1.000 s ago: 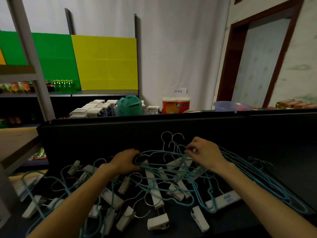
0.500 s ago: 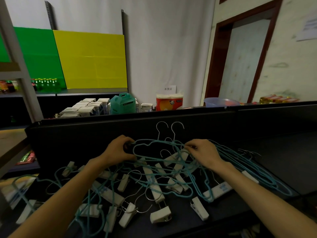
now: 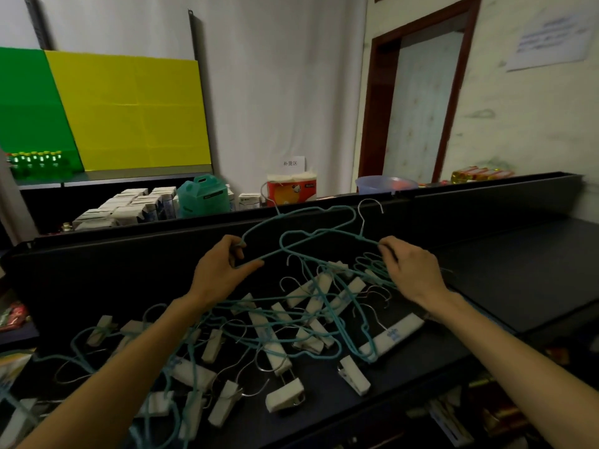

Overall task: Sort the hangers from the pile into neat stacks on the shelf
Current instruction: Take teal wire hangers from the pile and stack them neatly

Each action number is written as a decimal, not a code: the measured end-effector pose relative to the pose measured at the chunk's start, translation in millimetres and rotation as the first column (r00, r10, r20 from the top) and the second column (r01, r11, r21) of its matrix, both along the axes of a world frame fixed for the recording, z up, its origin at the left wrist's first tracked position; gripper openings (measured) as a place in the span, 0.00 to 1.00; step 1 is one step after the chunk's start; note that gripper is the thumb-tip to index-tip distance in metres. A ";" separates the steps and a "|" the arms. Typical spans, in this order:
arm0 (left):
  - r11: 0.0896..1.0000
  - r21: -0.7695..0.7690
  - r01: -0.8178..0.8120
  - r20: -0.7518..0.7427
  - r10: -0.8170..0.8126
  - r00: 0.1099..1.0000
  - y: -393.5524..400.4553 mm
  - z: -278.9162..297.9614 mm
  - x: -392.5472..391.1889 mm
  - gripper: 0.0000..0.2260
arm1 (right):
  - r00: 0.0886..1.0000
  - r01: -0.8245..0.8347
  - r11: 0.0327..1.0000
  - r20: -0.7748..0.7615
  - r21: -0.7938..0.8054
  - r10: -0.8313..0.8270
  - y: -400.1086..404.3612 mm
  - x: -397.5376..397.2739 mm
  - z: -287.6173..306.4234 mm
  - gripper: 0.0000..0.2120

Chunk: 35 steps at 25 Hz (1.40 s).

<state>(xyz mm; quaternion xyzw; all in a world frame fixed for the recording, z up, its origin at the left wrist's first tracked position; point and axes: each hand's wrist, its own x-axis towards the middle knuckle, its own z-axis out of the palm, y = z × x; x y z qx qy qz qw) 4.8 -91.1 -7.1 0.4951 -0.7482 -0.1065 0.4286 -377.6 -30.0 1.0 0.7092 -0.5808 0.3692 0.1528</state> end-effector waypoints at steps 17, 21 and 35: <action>0.990 -0.005 0.144 0.184 -0.141 0.973 -23.1 5.9 -471.7 0.24 | 0.930 0.367 0.902 -0.093 0.227 -0.355 65.0 -424.2 -23.3 0.42; 0.979 0.071 0.190 0.204 -0.201 0.958 -32.4 -12.3 -593.8 0.25 | 0.887 0.345 0.862 0.172 0.371 -0.429 80.9 -534.1 -43.4 0.40; 0.934 0.259 0.246 0.298 -0.320 0.899 -156.6 -56.5 -961.3 0.24 | 0.876 0.415 0.816 0.065 0.402 -0.477 5.2 -848.1 -35.0 0.44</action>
